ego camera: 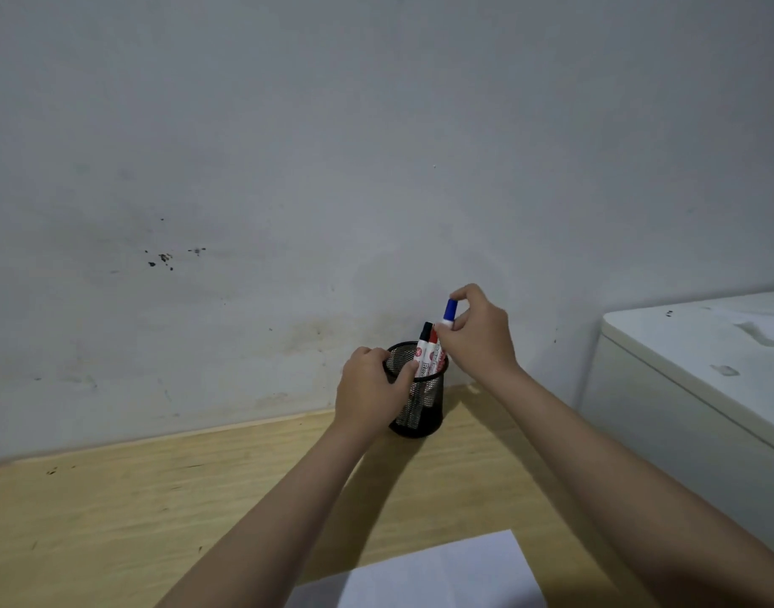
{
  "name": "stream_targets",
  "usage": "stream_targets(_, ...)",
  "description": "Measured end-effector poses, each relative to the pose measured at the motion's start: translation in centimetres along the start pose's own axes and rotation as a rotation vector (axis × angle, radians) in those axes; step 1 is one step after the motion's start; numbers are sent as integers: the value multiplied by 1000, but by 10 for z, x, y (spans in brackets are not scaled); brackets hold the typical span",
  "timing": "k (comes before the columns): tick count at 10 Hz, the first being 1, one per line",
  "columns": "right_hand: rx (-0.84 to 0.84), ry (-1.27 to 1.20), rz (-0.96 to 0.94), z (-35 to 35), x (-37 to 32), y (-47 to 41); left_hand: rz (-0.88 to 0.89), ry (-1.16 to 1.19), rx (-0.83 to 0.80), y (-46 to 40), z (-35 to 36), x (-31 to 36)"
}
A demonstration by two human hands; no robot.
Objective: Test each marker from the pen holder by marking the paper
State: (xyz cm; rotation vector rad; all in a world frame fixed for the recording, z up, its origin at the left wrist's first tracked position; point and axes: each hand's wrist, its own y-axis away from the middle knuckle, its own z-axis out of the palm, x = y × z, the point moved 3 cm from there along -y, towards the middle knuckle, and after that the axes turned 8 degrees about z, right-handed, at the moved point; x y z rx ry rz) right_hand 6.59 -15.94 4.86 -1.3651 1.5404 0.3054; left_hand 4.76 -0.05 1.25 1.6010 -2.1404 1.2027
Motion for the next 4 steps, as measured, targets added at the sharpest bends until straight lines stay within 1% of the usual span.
stream_targets(1,-86,62,40,15,13,2,9,24,13,1,0,-1)
stream_targets(3,-113,125,44,28,18,11,4,-1,-16,3,-3,-3)
stream_targets(4,-146,133,83,25,14,16,-25,-46,-53,6,-5,-1)
